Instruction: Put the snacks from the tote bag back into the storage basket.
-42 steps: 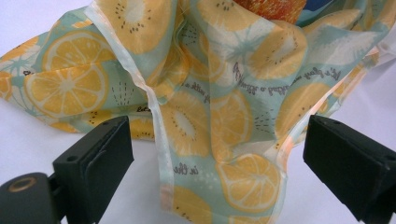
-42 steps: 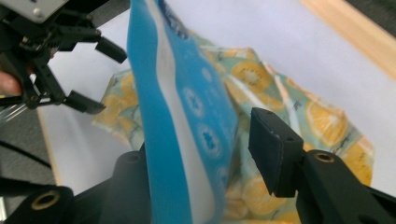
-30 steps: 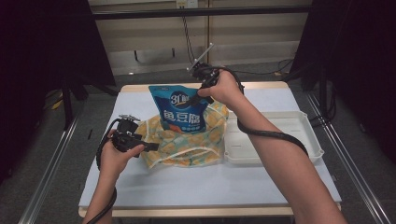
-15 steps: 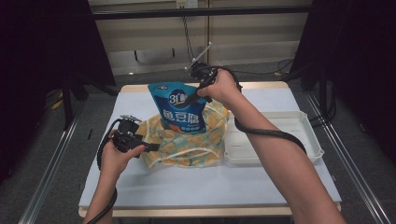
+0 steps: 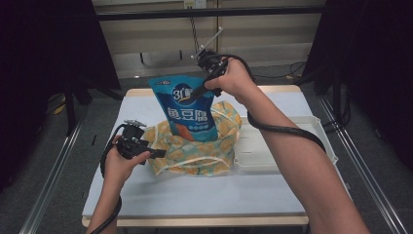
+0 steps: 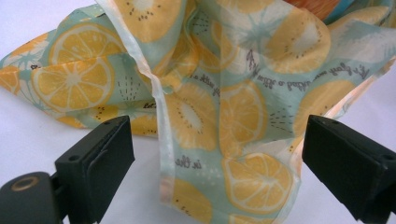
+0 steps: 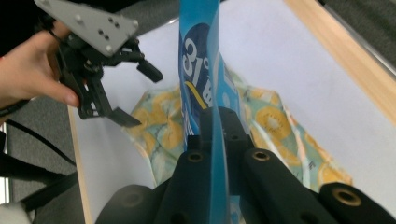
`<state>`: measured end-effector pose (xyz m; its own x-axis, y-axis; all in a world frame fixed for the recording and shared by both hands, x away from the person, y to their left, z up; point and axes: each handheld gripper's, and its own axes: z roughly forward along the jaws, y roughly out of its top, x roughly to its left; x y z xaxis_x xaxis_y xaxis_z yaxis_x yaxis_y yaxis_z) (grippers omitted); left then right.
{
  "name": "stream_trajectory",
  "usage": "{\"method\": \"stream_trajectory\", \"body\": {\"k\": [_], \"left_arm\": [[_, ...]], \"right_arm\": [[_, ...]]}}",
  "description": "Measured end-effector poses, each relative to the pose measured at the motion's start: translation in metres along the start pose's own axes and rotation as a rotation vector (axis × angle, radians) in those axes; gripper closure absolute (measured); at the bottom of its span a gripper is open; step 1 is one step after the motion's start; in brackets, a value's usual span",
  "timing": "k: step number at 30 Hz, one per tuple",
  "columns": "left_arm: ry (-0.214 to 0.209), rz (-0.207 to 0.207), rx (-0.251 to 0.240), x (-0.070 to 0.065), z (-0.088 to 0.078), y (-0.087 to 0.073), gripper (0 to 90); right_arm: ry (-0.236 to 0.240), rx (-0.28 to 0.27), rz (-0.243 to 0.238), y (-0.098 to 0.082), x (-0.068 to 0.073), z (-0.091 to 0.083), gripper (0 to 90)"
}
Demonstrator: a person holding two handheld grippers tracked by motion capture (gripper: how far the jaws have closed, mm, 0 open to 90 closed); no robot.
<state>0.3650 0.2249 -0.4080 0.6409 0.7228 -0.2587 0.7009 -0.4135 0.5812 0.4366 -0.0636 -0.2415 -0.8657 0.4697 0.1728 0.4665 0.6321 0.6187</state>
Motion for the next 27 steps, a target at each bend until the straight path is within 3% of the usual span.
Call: {"method": "stream_trajectory", "body": {"k": [14, 27], "left_arm": [[-0.002, -0.017, -0.006, 0.005, -0.003, -0.004, 8.7], [0.005, -0.008, 0.003, 0.003, -0.003, -0.004, 8.3]], "right_arm": [[0.022, -0.012, -0.01, 0.021, 0.006, -0.029, 90.0], [0.018, -0.027, -0.018, 0.016, 0.008, -0.067, 90.0]]}}
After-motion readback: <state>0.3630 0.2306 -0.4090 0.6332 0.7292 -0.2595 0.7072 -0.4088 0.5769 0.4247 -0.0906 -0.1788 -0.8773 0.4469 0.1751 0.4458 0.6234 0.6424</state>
